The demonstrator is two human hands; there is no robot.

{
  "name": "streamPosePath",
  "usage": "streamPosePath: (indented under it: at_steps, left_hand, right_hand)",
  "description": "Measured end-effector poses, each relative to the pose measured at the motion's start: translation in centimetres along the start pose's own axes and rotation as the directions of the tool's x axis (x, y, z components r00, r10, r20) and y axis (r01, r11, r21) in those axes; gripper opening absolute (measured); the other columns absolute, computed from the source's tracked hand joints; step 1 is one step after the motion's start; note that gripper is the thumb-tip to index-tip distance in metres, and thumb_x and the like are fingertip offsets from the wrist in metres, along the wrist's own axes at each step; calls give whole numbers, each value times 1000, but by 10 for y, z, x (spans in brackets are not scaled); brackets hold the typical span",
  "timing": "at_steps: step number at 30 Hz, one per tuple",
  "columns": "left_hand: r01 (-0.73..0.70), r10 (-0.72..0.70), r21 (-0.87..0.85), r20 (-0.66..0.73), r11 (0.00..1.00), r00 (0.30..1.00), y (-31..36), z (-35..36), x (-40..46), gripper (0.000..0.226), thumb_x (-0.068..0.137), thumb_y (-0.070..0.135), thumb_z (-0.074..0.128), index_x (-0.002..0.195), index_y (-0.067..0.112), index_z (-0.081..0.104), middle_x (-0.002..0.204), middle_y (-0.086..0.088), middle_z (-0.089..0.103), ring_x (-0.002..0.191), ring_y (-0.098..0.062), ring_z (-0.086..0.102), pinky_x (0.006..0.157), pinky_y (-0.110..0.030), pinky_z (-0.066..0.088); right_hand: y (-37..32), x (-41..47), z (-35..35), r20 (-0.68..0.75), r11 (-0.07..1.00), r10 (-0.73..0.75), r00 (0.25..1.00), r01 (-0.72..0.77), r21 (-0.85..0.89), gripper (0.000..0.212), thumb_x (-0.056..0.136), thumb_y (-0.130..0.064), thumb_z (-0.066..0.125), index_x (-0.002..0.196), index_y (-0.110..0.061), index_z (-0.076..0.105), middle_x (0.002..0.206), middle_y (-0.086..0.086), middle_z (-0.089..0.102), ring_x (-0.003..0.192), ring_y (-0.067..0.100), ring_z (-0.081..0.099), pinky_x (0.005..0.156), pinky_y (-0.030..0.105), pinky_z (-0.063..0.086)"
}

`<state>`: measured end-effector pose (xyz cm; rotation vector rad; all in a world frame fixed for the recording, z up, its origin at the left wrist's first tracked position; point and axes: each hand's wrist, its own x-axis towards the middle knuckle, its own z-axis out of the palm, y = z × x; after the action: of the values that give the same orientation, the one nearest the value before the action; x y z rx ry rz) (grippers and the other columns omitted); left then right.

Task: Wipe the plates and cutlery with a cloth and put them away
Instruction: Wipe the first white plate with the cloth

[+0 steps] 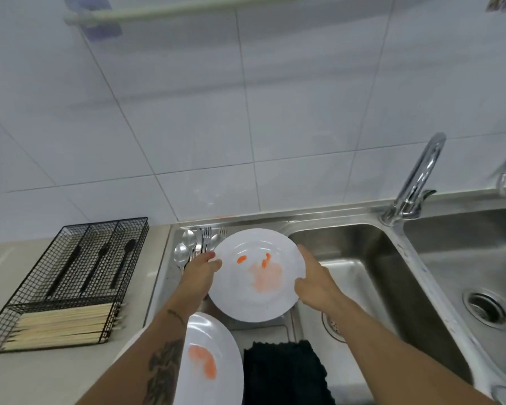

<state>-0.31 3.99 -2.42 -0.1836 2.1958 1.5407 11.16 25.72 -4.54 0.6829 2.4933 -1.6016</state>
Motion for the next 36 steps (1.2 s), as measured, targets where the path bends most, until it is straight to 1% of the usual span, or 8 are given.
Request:
streamPosePath:
  at_steps: [9, 13, 18, 20, 23, 27, 31, 36]
  left_hand:
    - [-64, 64, -516, -17, 854, 998, 10, -15, -30, 49, 96, -2, 47, 130, 28, 66, 124, 2, 64, 111, -29, 61, 82, -40, 54]
    - [-64, 65, -640, -23, 766, 998, 2, -24, -55, 58, 97, -7, 40, 135, 32, 61, 126, 0, 64, 113, -30, 61, 85, -42, 54]
    - [-69, 14, -705, -83, 706, 996, -10, -46, -79, 58, 98, -8, 39, 137, 30, 60, 136, -1, 59, 115, -27, 60, 100, -46, 49]
    - [-79, 3, -712, -108, 698, 994, -15, -59, -81, 57, 99, -8, 40, 136, 30, 61, 130, 2, 59, 103, -20, 62, 96, -40, 51]
    - [-94, -1, -709, -132, 699, 991, -12, -66, -76, 56, 98, -7, 40, 129, 33, 64, 133, 1, 58, 107, -22, 61, 97, -43, 51]
    - [-36, -97, -739, -137, 673, 986, -14, -66, -77, 58, 97, -6, 40, 123, 37, 69, 134, -1, 59, 112, -30, 61, 94, -53, 54]
    - [5, -138, -772, -108, 636, 984, -14, -63, -85, 62, 96, -7, 37, 128, 38, 66, 118, 3, 62, 94, -24, 63, 64, -34, 54]
    - [30, -62, -765, -13, 643, 998, -10, -51, -129, 63, 95, -10, 36, 127, 35, 67, 113, 0, 64, 96, -29, 64, 81, -51, 57]
  right_hand:
    - [-38, -29, -21, -91, 991, -131, 987, 131, -7, 71, 87, 4, 44, 150, -26, 34, 138, -12, 41, 126, 11, 40, 106, 29, 42]
    - [-48, -54, -5, -164, 980, -199, 966, 197, -28, 59, 91, 4, 43, 142, -27, 47, 129, -13, 50, 108, 5, 53, 82, 5, 43]
    - [-43, -87, 37, -397, 976, -180, 900, 212, 39, 35, 97, -11, 50, 123, -32, 61, 92, -14, 63, 82, 9, 65, 73, 24, 54]
    - [-37, -100, 54, -430, 985, -97, 898, 148, 85, 29, 97, -15, 52, 119, -31, 61, 86, -10, 63, 76, 9, 65, 60, 13, 47]
    - [-15, -108, 63, -413, 985, -102, 905, 34, -170, 37, 95, -22, 56, 131, -30, 52, 105, -6, 61, 97, 12, 61, 73, 6, 41]
    - [33, -115, 84, -107, 776, 139, 985, -175, -605, 71, 89, -57, 48, 150, -49, 12, 162, 3, 5, 147, 33, 5, 116, 53, 15]
    - [54, -120, 84, -81, 681, 176, 981, -181, -709, 88, 84, -71, 40, 150, -47, -14, 160, 6, -27, 147, 36, -18, 117, 56, -2]
    - [61, -171, 74, -230, 659, 175, 957, -288, -695, 85, 88, -69, 37, 151, -43, -14, 162, 8, -21, 149, 37, -10, 116, 56, 2]
